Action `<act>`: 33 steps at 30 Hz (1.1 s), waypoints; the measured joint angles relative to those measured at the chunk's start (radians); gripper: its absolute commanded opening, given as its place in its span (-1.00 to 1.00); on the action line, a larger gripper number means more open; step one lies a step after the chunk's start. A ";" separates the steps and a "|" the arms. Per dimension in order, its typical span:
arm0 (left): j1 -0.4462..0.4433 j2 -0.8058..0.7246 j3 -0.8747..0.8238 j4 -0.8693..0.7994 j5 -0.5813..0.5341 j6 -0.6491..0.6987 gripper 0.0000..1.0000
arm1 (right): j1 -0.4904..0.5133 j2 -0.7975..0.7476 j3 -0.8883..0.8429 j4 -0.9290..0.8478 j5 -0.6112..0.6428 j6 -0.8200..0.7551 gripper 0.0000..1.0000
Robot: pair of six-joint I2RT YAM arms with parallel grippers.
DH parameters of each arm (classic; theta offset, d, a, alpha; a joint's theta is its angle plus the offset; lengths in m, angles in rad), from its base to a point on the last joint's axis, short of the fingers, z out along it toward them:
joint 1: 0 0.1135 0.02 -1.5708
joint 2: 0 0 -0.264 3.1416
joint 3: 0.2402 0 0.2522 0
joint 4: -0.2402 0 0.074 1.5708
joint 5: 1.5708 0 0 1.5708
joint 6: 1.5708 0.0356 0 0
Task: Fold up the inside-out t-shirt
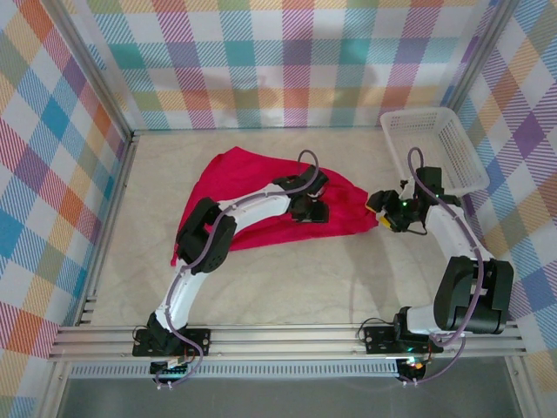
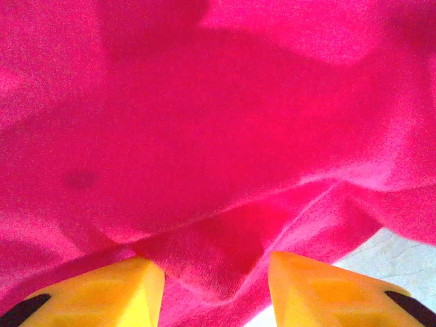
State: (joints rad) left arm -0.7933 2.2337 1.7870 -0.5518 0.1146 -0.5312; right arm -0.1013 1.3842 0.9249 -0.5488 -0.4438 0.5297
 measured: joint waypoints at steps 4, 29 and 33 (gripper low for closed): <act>0.000 0.042 0.048 -0.029 -0.021 -0.003 -0.82 | 0.000 0.000 -0.006 0.005 -0.011 0.000 0.25; 0.000 -0.428 -0.007 -0.306 -0.079 -0.006 -1.00 | 0.058 0.122 0.027 0.090 0.046 0.022 -1.00; 0.000 -0.505 -0.067 -0.311 -0.051 -0.007 -1.00 | 0.069 -0.072 -0.023 0.003 0.075 -0.006 -1.00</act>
State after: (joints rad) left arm -0.7933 1.7290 1.7199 -0.8623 0.0631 -0.5381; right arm -0.0319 1.3125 0.9020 -0.5457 -0.3691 0.5240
